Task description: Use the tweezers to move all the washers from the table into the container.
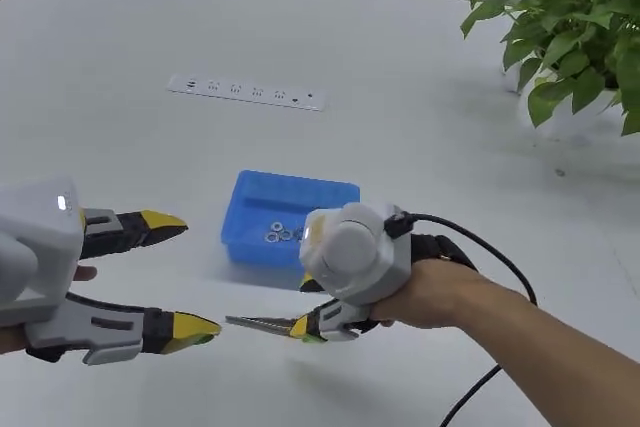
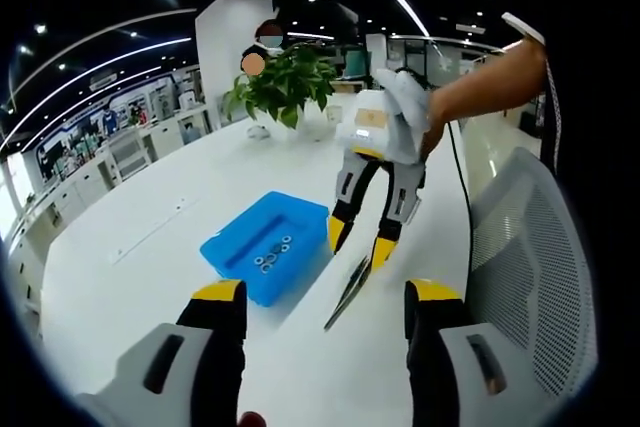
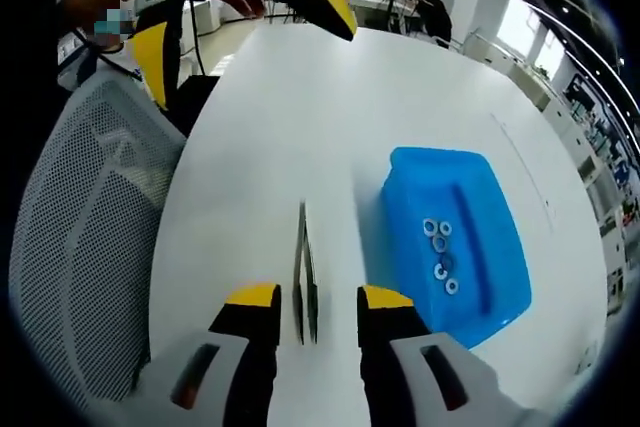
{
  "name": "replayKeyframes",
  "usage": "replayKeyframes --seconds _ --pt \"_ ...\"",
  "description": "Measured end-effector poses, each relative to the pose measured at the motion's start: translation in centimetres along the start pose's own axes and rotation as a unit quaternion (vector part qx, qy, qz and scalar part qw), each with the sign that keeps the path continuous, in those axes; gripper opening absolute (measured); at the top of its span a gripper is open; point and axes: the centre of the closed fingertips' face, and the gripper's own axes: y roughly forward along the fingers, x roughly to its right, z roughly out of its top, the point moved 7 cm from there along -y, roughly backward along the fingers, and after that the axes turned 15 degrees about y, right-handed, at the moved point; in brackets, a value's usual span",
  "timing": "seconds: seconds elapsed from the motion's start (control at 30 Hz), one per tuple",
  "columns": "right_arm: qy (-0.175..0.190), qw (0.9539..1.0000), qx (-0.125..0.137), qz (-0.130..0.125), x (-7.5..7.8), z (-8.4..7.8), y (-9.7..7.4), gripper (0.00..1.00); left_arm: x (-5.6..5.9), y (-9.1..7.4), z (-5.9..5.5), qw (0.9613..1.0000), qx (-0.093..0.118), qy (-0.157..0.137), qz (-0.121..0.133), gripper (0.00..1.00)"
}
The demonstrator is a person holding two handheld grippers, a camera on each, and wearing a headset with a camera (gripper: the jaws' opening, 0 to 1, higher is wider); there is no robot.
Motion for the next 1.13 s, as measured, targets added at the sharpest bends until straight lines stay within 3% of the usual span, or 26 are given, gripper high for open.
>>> replayKeyframes --seconds 0.27,0.37,0.63,0.93,1.13 --pt "0.049 0.9963 0.058 -0.041 1.5 -1.3 -2.7 0.43 -0.3 1.0 -0.3 1.0 0.004 -0.006 -0.005 0.73" --pt "0.081 0.9904 0.093 -0.063 2.2 -2.3 -3.8 0.47 -0.8 1.3 -0.5 0.9999 0.006 -0.009 -0.005 0.75" --pt "0.105 0.9806 0.147 -0.076 3.1 -4.5 -5.8 0.62 -1.7 1.8 -1.2 0.9999 0.005 -0.012 -0.01 0.82" --pt "0.127 0.9727 0.177 -0.079 3.7 -6.5 -7.1 0.78 -2.3 1.9 -1.2 0.9998 0.013 -0.008 -0.012 0.89" --pt "0.13 0.9717 0.179 -0.082 3.7 -7.1 -7.2 0.87 -2.1 1.9 -1.3 0.9998 0.01 -0.004 -0.017 0.93"
